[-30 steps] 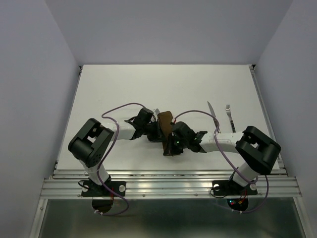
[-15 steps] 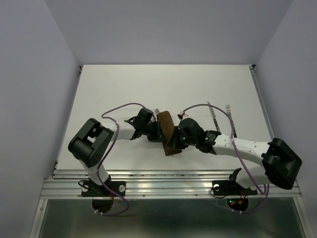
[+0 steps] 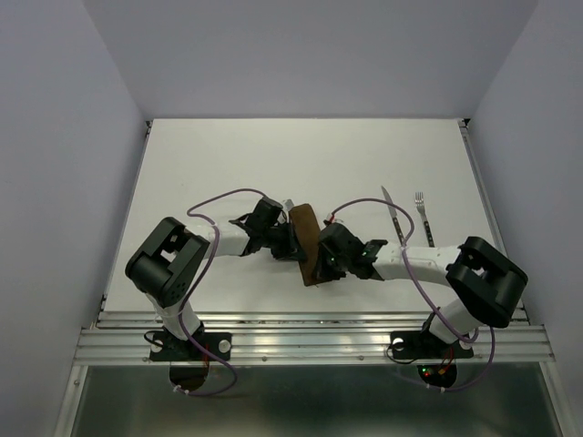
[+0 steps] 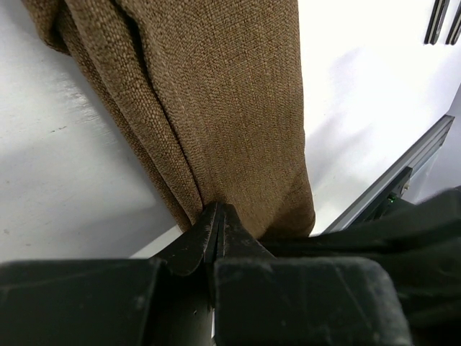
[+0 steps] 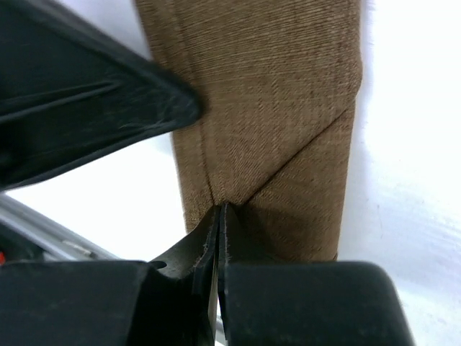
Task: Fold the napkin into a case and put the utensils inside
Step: Smooth out the smaller rectangle-folded napkin at the center of the board, then move the smaller rectangle folded napkin to the center of the board.
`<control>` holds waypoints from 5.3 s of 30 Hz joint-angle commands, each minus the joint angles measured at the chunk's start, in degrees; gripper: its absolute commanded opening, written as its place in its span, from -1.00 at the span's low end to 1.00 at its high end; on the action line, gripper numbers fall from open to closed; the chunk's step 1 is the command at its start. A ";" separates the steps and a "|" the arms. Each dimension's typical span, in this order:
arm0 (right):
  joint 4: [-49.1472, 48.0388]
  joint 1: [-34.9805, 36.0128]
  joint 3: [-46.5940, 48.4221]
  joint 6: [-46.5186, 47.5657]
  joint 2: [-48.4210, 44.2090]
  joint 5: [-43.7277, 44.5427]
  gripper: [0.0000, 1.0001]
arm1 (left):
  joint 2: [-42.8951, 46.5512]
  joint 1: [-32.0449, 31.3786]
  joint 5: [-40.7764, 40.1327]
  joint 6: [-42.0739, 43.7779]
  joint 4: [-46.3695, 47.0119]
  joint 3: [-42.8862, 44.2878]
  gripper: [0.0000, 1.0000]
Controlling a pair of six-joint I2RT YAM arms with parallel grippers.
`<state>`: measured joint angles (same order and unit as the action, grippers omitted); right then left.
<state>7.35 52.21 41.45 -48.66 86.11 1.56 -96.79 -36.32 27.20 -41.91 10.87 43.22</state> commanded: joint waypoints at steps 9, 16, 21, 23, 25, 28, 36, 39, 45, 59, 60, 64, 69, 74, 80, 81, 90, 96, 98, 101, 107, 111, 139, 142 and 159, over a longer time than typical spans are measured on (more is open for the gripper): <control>0.64 0.18 -1.02 -0.03 4.34 1.34 -0.98 | 6.00 0.45 -5.31 4.82 -12.79 11.00 -1.00; 0.82 0.18 -2.16 0.50 3.37 0.99 -0.99 | 1.53 6.43 -7.16 9.65 -19.31 20.49 -1.00; 2.13 0.18 -3.48 4.26 0.04 1.16 -0.98 | -2.34 6.43 -13.39 11.15 -24.23 25.85 -1.00; 2.84 0.18 -3.57 5.77 -1.11 1.69 -0.97 | -2.78 6.26 -14.19 11.24 -24.58 26.38 -1.00; 4.15 0.18 -3.31 7.26 -2.25 1.86 -0.97 | -3.48 6.17 -14.28 11.24 -24.50 26.82 -1.00; 5.47 0.18 -2.87 9.11 -2.52 1.78 -0.96 | -4.98 5.99 -13.67 11.15 -24.06 27.09 -1.00; 6.97 0.18 -2.69 12.45 -3.84 0.20 -0.96 | -9.81 5.55 -14.19 10.89 -22.74 27.36 -1.00; 7.58 0.18 -2.61 13.68 -4.80 -0.16 -0.98 | -11.22 5.55 -14.11 10.89 -21.60 27.09 -1.00; 12.23 0.18 1.95 12.46 -7.18 5.01 -0.98 | -11.23 4.68 -15.69 10.18 -20.55 26.74 -1.00; 14.70 -13.27 29.20 12.54 5.45 5.12 -0.90 | -12.72 4.50 -14.63 10.36 -19.14 26.56 -1.00; 14.71 -13.27 32.17 12.80 9.74 4.77 -0.92 | -12.72 4.50 -14.46 10.44 -19.14 26.56 -1.00; 13.48 -13.88 36.15 12.10 15.84 3.62 -0.96 | -12.37 4.50 -14.54 10.18 -19.22 26.56 -1.00; 13.47 -15.11 40.37 11.31 21.73 4.68 -0.98 | -12.10 4.50 -14.28 10.27 -19.13 26.65 -1.00; 13.48 -16.61 41.52 10.96 26.30 3.10 -0.99 | -12.28 4.50 -13.93 10.80 -19.49 26.65 -1.00; 13.48 -17.22 43.01 11.66 30.87 3.27 -0.99 | -12.63 4.59 -12.97 10.97 -19.14 26.39 -1.00; 13.48 -17.22 42.92 11.66 32.18 3.18 -0.99 | -12.63 4.50 -12.79 10.97 -18.96 26.39 -1.00; 11.46 -17.22 40.02 11.93 32.99 2.22 -0.99 | -11.84 4.50 -10.59 12.20 -18.78 24.98 -1.00; 6.19 -17.22 28.88 13.07 25.62 -1.04 -0.99 | -8.25 4.50 -9.89 12.64 -18.34 20.60 -1.00; 5.74 -16.70 26.59 13.24 23.59 -2.62 -0.99 | -6.57 4.41 -9.62 12.56 -18.34 19.71 -1.00; 6.97 -16.70 26.92 13.95 20.86 0.18 -0.97 | -3.67 4.41 -10.06 12.38 -18.78 19.18 -1.00; 10.84 -16.18 33.86 15.79 18.66 0.81 -0.79 | -0.07 4.67 -13.05 13.87 -24.67 24.00 -0.97; 12.86 -15.65 34.14 15.88 16.56 2.82 -0.69 | 2.48 5.72 -13.93 14.22 -27.22 26.56 -0.93; 11.45 5.98 14.82 3.67 9.79 1.95 -0.61 | -17.46 12.59 -4.97 10.44 -21.86 37.11 -1.00; 13.38 5.98 12.26 3.04 7.16 5.46 -0.60 | -17.73 12.58 -5.49 10.53 -22.64 36.23 -1.00; 18.48 5.45 18.04 12.63 -1.04 14.86 -0.33 | -7.45 13.02 -10.59 12.56 -24.23 28.06 -0.99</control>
<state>25.65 57.80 52.90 -37.85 84.33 10.83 -110.96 -23.53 18.98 -30.92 -12.75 72.60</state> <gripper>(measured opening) 0.314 0.072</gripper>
